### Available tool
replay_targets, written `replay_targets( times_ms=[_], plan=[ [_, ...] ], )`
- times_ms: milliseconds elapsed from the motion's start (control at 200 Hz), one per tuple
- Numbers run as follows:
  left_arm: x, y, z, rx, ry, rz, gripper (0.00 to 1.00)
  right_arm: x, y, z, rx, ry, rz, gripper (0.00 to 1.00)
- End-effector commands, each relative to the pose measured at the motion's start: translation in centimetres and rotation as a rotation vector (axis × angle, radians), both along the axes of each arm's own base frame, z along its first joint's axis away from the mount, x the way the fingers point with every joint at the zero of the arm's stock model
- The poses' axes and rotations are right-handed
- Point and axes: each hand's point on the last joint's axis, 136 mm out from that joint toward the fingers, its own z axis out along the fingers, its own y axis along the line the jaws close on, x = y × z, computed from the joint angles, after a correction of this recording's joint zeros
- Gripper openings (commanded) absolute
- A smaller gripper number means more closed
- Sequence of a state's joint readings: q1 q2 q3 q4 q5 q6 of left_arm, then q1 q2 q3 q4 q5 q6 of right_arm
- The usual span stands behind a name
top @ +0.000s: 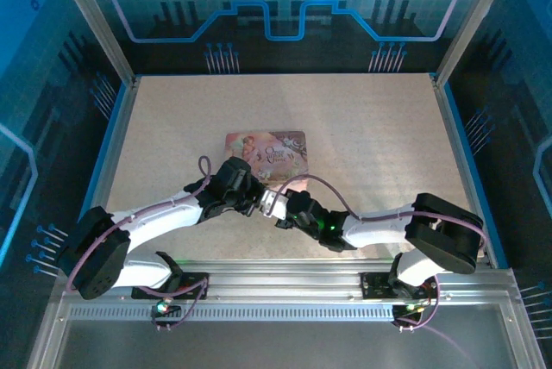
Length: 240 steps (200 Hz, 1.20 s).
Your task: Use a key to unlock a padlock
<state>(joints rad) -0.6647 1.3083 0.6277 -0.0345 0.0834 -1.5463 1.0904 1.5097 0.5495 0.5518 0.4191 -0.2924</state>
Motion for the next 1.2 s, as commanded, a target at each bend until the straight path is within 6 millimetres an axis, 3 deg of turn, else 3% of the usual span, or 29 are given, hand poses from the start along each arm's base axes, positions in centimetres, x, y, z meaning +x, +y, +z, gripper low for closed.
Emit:
replay_targets(
  times_ms=[0,340,555,825,1196],
  plan=[
    [0.2,-1.5,1.9,-0.069,-0.029,-0.041,0.00,1.1,-1.5,0.0,0.111,0.096,-0.093,0.00],
    [0.2,-1.4,1.7,-0.064,-0.027,-0.039,0.00,2.3,-3.1,-0.9,0.342,0.366,-0.249,0.00],
    [0.2,-1.4,1.4,-0.062,-0.022,-0.037,0.00,2.5,-3.2,-1.0,0.476,0.500,-0.316,0.00],
    [0.3,-1.6,0.7,-0.056,-0.010,-0.042,0.00,2.3,-3.6,-2.7,0.501,0.625,-0.428,0.00],
    [0.4,-1.3,-0.6,-0.020,0.004,-0.034,0.00,0.8,-3.2,-4.8,0.662,0.890,-0.563,0.00]
  ],
)
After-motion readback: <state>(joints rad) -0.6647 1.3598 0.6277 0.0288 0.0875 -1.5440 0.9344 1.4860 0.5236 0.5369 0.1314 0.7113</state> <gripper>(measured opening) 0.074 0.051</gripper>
